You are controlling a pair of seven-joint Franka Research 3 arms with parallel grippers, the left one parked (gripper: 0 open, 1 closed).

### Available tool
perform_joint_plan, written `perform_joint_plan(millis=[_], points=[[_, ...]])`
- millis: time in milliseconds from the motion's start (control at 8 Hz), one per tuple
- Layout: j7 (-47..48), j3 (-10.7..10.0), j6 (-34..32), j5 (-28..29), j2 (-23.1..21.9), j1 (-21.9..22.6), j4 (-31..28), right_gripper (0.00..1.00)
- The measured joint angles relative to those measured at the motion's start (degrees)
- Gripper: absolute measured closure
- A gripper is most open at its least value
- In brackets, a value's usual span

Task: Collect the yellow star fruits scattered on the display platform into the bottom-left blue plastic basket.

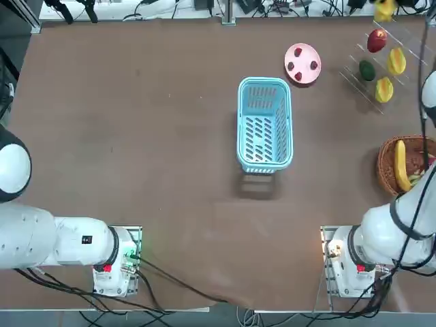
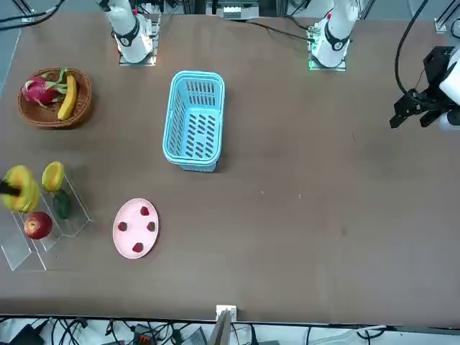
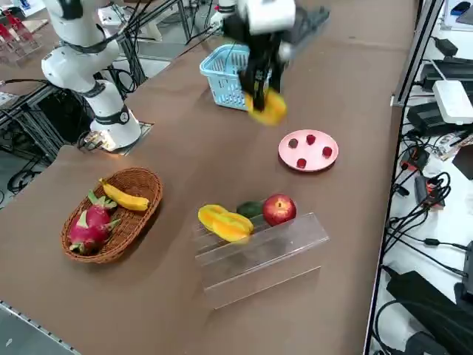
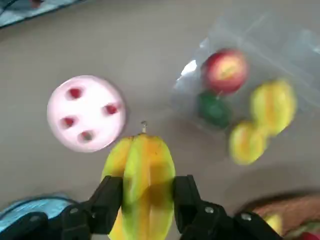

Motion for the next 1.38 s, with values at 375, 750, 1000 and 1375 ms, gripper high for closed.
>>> perform_joint_plan(millis=[375, 750, 1000, 1375], points=[[19.11, 0.52, -0.95, 4.31, -8.58, 13.76, -12.47, 0.41], [34.75, 0.71, 4.84, 5.66, -13.47, 28.24, -25.17, 0.41], [38.96, 0.71, 13.56, 5.86, -16.98, 35.3, -38.12, 0.41], [40.36, 0.61, 25.51, 7.27, -25.68, 39.66, -58.88, 0.39]])
